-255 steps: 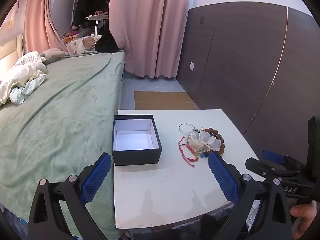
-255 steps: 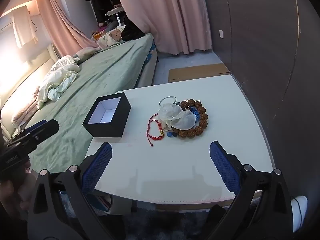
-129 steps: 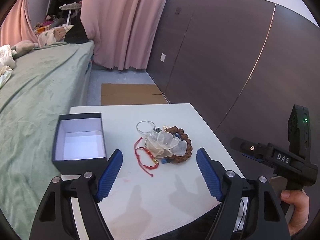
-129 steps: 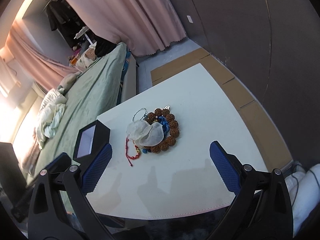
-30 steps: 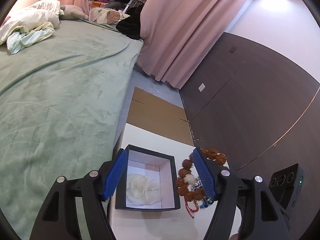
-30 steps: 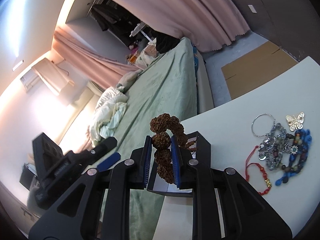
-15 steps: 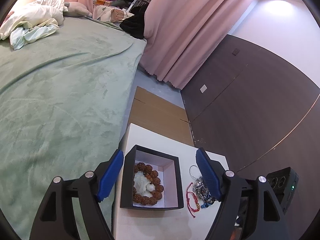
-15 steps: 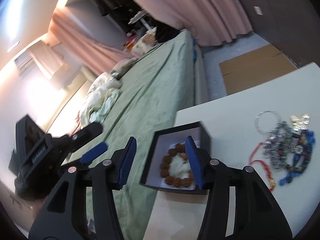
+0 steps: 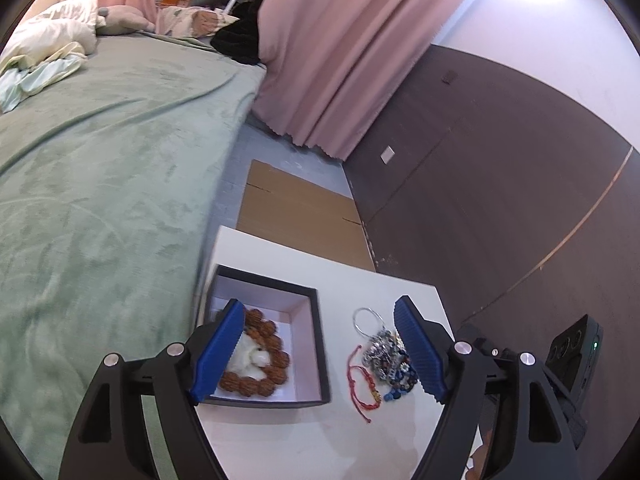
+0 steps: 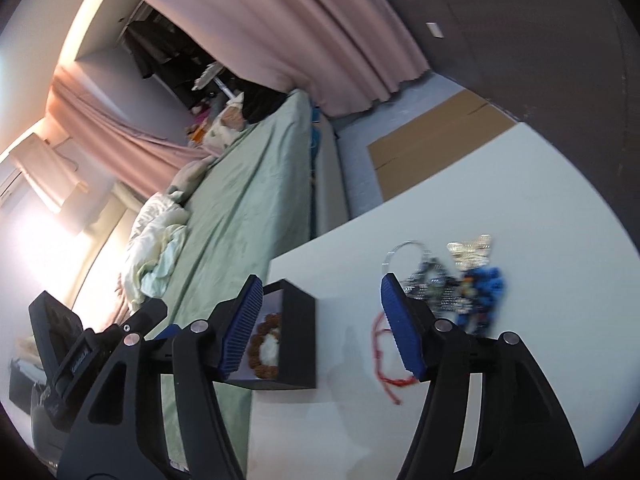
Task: Organize jewelry
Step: 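Move both open tools back over the remaining jewelry pile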
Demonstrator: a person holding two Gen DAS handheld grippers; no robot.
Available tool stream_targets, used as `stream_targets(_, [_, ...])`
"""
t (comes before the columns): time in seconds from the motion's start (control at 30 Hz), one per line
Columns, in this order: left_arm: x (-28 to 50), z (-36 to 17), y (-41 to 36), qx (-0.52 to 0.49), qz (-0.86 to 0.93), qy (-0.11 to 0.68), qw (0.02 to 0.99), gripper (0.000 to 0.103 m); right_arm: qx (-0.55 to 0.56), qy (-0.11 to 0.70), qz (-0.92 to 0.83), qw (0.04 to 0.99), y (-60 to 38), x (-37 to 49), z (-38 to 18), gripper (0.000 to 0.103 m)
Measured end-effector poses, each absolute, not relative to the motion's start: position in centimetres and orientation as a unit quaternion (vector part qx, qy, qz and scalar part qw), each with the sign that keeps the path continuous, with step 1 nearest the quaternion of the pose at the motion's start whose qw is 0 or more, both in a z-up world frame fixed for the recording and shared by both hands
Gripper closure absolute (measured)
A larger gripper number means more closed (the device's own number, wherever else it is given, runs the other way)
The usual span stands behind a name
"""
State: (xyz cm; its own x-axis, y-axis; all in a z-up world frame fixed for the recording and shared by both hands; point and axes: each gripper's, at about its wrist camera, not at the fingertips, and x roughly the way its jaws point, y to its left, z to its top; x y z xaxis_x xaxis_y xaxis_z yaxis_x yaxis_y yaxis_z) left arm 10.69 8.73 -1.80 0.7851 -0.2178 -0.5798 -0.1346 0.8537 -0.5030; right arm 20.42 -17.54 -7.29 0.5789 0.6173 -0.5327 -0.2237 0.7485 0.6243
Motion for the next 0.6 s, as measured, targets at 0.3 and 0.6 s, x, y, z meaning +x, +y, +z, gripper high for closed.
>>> stream_targets(0.3, [12.2,-2.7,3.4,-0.23,-0.068,0.353,0.904,0.034,0.254,0.422,0.197,0.848,-21.7,20.4,-8.1,0.037])
stream_targets(0.6, [13.6,-5.0,-1.4,-0.179,-0.094,0.398,0.895,0.048,0.265,0.456,0.164,0.833,-25.7,20.7,-9.1,0.037])
